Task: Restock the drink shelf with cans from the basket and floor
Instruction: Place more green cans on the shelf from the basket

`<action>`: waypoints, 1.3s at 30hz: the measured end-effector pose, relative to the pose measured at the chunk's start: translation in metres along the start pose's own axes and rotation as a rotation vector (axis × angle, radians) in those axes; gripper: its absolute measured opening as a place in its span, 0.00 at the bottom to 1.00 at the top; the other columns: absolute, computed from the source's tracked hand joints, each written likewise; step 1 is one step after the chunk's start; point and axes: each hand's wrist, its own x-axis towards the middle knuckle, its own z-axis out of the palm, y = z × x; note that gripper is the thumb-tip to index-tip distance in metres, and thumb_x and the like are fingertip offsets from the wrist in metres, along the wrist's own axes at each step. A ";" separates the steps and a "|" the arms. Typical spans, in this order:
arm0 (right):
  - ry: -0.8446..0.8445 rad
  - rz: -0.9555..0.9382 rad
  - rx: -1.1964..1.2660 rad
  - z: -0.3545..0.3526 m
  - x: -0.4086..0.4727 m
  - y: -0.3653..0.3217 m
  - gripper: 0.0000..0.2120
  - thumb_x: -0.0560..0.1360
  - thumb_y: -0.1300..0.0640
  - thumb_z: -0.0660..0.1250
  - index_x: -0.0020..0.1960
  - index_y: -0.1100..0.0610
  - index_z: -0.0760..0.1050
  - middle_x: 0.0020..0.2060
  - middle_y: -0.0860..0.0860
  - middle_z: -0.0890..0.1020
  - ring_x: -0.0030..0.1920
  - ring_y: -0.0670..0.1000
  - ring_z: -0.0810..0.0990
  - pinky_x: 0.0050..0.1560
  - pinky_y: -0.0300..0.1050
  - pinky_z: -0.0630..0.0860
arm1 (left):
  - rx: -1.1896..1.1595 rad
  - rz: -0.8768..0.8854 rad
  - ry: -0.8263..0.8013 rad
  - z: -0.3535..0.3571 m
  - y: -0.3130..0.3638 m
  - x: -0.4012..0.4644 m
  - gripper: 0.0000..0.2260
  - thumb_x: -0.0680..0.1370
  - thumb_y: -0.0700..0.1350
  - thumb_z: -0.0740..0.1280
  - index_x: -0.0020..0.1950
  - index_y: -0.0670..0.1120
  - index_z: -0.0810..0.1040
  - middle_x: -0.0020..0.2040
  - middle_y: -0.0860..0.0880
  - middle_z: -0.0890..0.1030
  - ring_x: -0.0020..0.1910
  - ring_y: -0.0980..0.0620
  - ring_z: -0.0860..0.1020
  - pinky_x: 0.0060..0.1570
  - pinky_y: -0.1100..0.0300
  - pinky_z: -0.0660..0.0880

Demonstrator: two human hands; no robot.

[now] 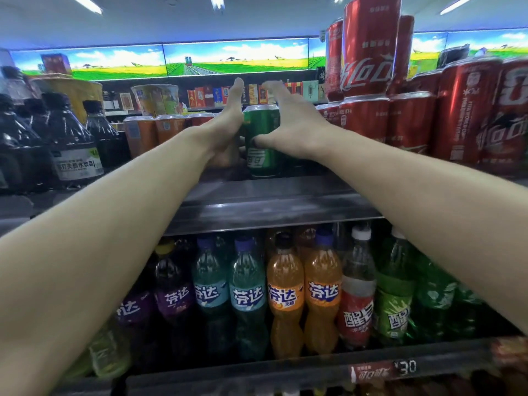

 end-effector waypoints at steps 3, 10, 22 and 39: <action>-0.006 -0.042 -0.142 0.005 0.003 -0.002 0.33 0.76 0.50 0.74 0.76 0.53 0.64 0.68 0.60 0.71 0.65 0.61 0.75 0.61 0.48 0.72 | 0.024 0.010 0.032 0.001 0.001 -0.008 0.46 0.76 0.78 0.40 0.63 0.46 0.82 0.63 0.39 0.83 0.62 0.41 0.83 0.55 0.49 0.81; 0.125 0.083 -0.559 -0.007 -0.007 -0.014 0.28 0.72 0.56 0.69 0.70 0.60 0.67 0.70 0.63 0.65 0.70 0.64 0.66 0.64 0.54 0.70 | 0.126 0.024 0.146 0.005 -0.001 -0.002 0.25 0.86 0.62 0.49 0.48 0.44 0.75 0.48 0.43 0.81 0.47 0.48 0.81 0.51 0.53 0.81; 0.114 -0.005 -0.679 -0.006 -0.013 0.001 0.26 0.76 0.68 0.63 0.73 0.59 0.65 0.71 0.62 0.66 0.71 0.66 0.63 0.70 0.57 0.64 | 0.730 0.076 0.094 -0.004 -0.013 0.004 0.29 0.84 0.48 0.66 0.79 0.43 0.56 0.66 0.41 0.78 0.62 0.42 0.80 0.66 0.46 0.77; 0.039 0.042 -0.506 -0.005 -0.024 0.005 0.39 0.72 0.76 0.67 0.79 0.56 0.60 0.78 0.60 0.55 0.59 0.66 0.77 0.44 0.49 0.70 | 0.905 0.122 0.209 0.007 -0.012 0.005 0.33 0.85 0.55 0.65 0.80 0.39 0.55 0.72 0.38 0.75 0.68 0.39 0.76 0.65 0.48 0.72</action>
